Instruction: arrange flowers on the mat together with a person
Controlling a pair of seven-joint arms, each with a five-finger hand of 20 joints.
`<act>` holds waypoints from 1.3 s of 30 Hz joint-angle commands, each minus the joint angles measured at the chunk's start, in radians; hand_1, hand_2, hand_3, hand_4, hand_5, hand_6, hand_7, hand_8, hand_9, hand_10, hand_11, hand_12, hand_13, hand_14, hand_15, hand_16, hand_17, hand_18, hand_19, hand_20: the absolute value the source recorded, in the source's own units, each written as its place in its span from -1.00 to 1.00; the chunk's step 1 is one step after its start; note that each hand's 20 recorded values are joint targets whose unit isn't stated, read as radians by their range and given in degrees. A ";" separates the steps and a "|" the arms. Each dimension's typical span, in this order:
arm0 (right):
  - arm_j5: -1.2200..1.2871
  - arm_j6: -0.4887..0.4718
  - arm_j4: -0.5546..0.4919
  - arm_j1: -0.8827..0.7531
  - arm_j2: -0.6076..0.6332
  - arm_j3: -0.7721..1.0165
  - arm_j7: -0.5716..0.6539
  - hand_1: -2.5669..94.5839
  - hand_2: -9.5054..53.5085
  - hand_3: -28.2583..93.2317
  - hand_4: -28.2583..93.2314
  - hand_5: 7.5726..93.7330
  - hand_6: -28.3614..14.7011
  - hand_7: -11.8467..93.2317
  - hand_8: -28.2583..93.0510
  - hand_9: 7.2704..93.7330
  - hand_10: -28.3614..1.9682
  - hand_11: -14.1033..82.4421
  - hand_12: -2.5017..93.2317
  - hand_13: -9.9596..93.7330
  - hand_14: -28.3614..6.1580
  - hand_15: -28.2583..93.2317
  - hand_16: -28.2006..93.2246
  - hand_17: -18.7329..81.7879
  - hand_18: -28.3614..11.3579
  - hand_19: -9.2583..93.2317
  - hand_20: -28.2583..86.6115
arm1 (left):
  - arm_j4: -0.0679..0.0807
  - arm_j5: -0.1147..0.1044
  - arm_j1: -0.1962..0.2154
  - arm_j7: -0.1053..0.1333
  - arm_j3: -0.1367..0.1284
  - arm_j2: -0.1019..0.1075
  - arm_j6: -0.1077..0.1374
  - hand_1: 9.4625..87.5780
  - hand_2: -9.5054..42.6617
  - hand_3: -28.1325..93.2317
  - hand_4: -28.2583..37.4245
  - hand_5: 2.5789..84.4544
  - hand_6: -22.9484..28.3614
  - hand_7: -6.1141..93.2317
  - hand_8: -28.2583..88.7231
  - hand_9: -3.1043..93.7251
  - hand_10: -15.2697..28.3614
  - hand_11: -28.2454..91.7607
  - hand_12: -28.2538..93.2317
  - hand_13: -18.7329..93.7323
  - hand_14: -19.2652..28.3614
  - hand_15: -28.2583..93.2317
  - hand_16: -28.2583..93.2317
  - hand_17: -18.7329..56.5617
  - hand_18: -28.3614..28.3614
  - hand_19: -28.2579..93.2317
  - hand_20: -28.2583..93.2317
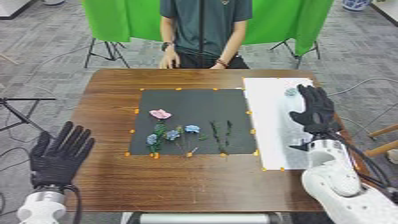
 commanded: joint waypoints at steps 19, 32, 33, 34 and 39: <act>0.215 -0.436 0.268 0.447 -0.036 -0.134 0.174 -0.07 -0.88 0.76 -1.00 -0.55 0.13 -0.42 -0.79 -0.61 0.18 -0.50 -0.86 -0.36 -0.14 -0.49 -0.34 -0.36 -0.38 -0.14 -0.42 | 0.016 -0.014 -0.014 0.008 0.026 -0.005 0.008 -0.55 -0.19 0.63 -1.00 0.00 0.19 -0.71 -0.68 -0.10 0.34 -0.28 -0.45 -0.14 0.40 -0.10 -0.67 -0.60 0.41 -0.02 -0.43; 0.177 -0.658 0.234 0.380 -0.066 -0.075 0.191 0.21 -0.99 0.72 -1.00 -0.02 0.30 -0.37 -0.80 0.05 0.19 -0.45 -0.71 0.22 0.05 -0.24 -0.32 -0.08 -0.48 0.13 -0.27 | 0.015 -0.013 -0.014 0.004 0.024 -0.006 0.010 -0.56 -0.19 0.63 -1.00 0.00 0.19 -0.71 -0.68 -0.10 0.34 -0.28 -0.45 -0.14 0.42 -0.09 -0.67 -0.60 0.41 -0.02 -0.43; 0.165 -0.631 0.236 0.376 -0.066 -0.086 0.186 0.23 -0.99 0.70 -1.00 0.04 0.33 -0.36 -0.80 0.11 0.19 -0.43 -0.68 0.27 0.10 -0.22 -0.30 -0.05 -0.45 0.16 -0.24 | 0.013 -0.014 -0.012 0.007 0.023 -0.006 0.010 -0.56 -0.19 0.63 -1.00 0.00 0.19 -0.71 -0.68 -0.10 0.34 -0.28 -0.45 -0.14 0.43 -0.09 -0.67 -0.60 0.41 -0.02 -0.43; 0.162 -0.604 0.235 0.372 -0.064 -0.097 0.182 0.27 -1.00 0.66 -1.00 0.11 0.35 -0.34 -0.80 0.18 0.19 -0.41 -0.65 0.33 0.17 -0.23 -0.20 -0.01 -0.39 0.19 -0.21 | 0.011 -0.015 -0.008 0.008 0.022 -0.007 0.011 -0.56 -0.19 0.63 -1.00 0.00 0.19 -0.71 -0.68 -0.11 0.34 -0.28 -0.45 -0.14 0.43 -0.09 -0.67 -0.60 0.40 -0.02 -0.43; 0.149 -0.493 0.229 0.342 -0.045 -0.134 0.149 0.44 -1.00 0.50 -1.00 0.27 0.35 -0.07 -0.63 0.58 0.41 -0.43 -0.11 0.55 0.51 0.05 0.07 0.06 -0.19 0.39 -0.02 | 0.014 -0.005 -0.013 -0.005 0.014 -0.010 0.008 -0.55 -0.22 0.63 -1.00 0.00 0.20 -0.71 -0.68 -0.10 0.34 -0.28 -0.45 -0.14 0.44 -0.08 -0.67 -0.60 0.40 -0.02 -0.43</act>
